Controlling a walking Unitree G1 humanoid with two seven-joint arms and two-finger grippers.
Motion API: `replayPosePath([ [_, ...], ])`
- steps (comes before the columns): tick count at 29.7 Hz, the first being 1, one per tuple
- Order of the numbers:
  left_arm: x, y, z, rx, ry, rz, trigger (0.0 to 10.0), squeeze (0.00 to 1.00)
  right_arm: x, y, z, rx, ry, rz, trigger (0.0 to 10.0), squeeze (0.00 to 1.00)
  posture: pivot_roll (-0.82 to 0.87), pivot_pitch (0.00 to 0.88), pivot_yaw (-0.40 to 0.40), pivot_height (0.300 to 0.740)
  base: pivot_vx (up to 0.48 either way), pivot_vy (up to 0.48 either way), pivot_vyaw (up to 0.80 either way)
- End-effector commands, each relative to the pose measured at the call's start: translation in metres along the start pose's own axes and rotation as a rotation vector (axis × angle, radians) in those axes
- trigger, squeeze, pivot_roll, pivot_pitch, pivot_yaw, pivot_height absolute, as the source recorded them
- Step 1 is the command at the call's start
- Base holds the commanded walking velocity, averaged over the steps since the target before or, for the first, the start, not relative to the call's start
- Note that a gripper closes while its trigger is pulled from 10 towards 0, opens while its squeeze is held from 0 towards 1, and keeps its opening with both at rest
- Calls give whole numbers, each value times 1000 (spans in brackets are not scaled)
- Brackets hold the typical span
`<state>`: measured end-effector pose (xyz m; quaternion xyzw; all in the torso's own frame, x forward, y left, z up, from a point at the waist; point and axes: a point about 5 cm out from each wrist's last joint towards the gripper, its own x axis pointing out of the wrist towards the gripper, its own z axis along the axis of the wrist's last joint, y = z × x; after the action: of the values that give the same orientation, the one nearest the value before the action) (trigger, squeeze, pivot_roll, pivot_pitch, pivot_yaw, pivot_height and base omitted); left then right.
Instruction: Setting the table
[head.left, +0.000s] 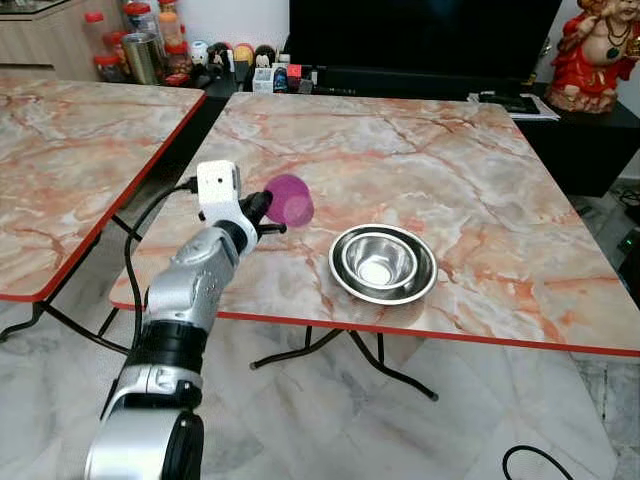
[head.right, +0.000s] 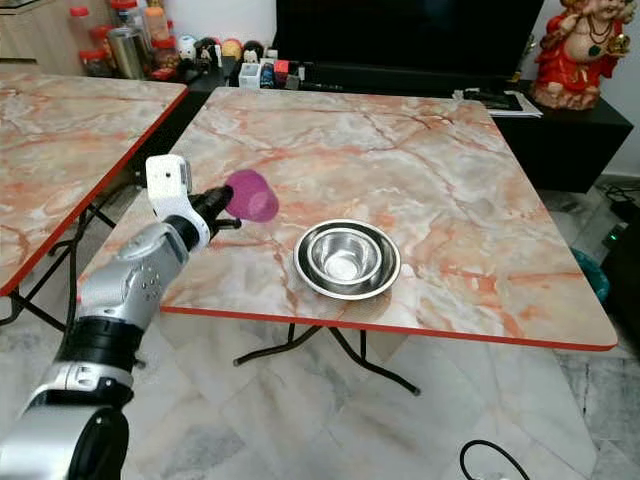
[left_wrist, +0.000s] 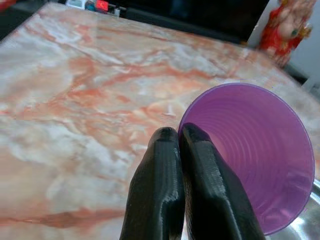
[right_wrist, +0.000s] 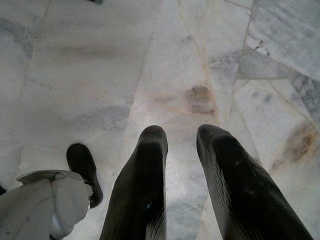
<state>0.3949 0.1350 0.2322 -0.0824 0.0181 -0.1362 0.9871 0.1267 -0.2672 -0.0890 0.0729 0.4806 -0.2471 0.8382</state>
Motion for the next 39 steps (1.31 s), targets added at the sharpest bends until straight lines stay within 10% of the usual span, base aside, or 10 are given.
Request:
replayPosePath([
  [1, 5, 0, 8, 57, 48, 10, 10000, 0, -1, -2, -4, 1, 14, -3, 10000, 0, 18, 84, -31, 740, 0, 0, 0],
  [16, 18, -5, -23, -33, 311, -43, 10000, 0, -1, 0, -5, 16, 18, -4, 10000, 0, 21, 103, -9, 740, 0, 0, 0],
  [39, 31, -22, -12, 48, 308, -22, 10000, 0, -1, 1, -6, 20, 23, -8, 10000, 0, 24, 106, 3, 740, 0, 0, 0],
])
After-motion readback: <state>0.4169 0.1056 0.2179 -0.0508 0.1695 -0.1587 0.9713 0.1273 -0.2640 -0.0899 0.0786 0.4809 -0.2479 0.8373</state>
